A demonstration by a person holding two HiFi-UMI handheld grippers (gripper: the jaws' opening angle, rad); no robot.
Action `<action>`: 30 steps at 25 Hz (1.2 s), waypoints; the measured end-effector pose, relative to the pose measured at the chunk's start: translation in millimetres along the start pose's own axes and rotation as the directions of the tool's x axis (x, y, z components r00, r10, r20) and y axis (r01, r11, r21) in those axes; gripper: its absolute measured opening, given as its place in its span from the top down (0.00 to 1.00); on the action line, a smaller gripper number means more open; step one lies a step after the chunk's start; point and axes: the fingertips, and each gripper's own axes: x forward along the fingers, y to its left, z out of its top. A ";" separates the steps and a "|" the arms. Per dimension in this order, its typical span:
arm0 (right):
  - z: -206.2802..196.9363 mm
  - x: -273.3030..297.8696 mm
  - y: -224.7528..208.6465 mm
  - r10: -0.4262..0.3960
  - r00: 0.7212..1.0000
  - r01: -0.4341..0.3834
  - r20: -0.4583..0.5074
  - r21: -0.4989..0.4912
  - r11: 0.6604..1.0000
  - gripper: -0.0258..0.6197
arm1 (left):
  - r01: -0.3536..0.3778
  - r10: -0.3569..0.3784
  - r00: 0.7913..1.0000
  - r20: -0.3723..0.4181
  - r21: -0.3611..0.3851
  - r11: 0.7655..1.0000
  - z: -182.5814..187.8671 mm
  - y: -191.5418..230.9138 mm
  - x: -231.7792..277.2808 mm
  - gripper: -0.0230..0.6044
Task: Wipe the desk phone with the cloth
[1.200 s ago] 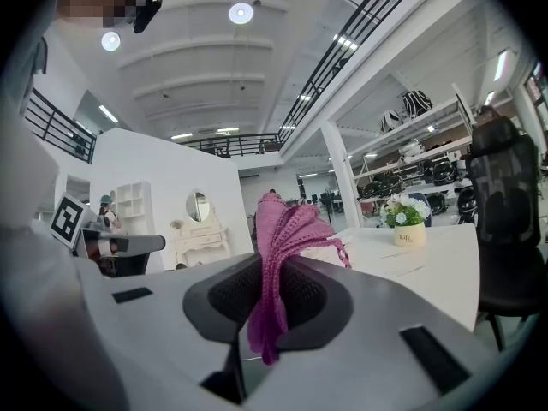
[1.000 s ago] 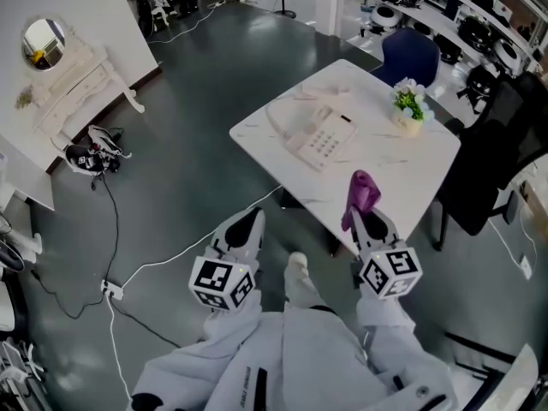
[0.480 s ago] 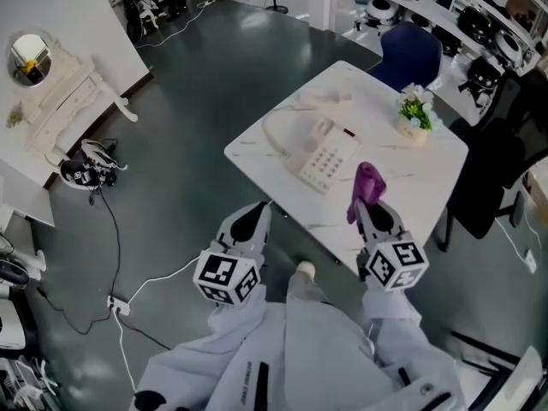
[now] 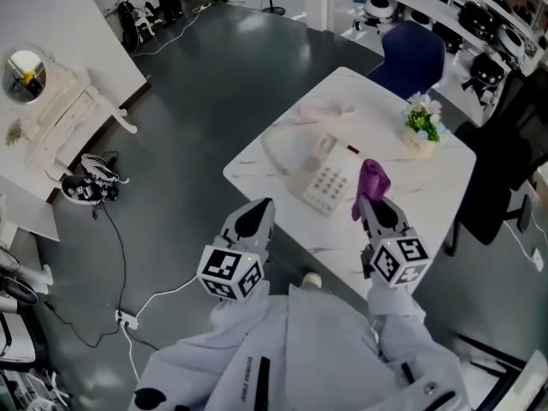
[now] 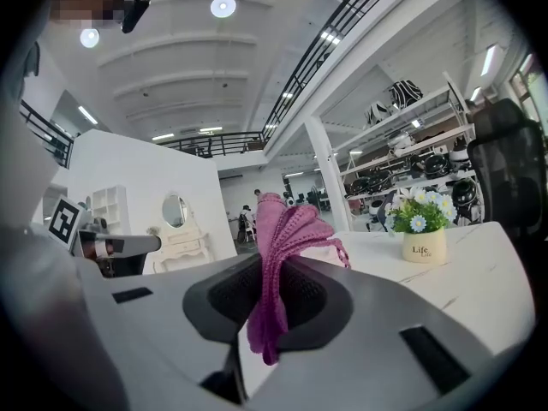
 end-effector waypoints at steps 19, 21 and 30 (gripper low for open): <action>15.9 47.4 -45.1 -0.140 0.990 0.139 -0.004 -0.058 0.989 0.90 | 0.162 -0.164 0.984 -0.076 -0.025 0.986 -13.0 18.1 84.2 0.97; 16.8 51.2 -53.3 -0.179 0.984 0.178 -0.011 -0.069 0.982 0.90 | 0.195 -0.197 0.976 -0.095 -0.031 0.980 -15.0 19.7 94.4 0.97; 20.2 79.0 -86.5 -0.327 0.944 0.313 -0.051 -0.181 0.932 0.90 | 0.320 -0.325 0.926 -0.194 -0.058 0.946 -26.9 35.1 133.5 0.97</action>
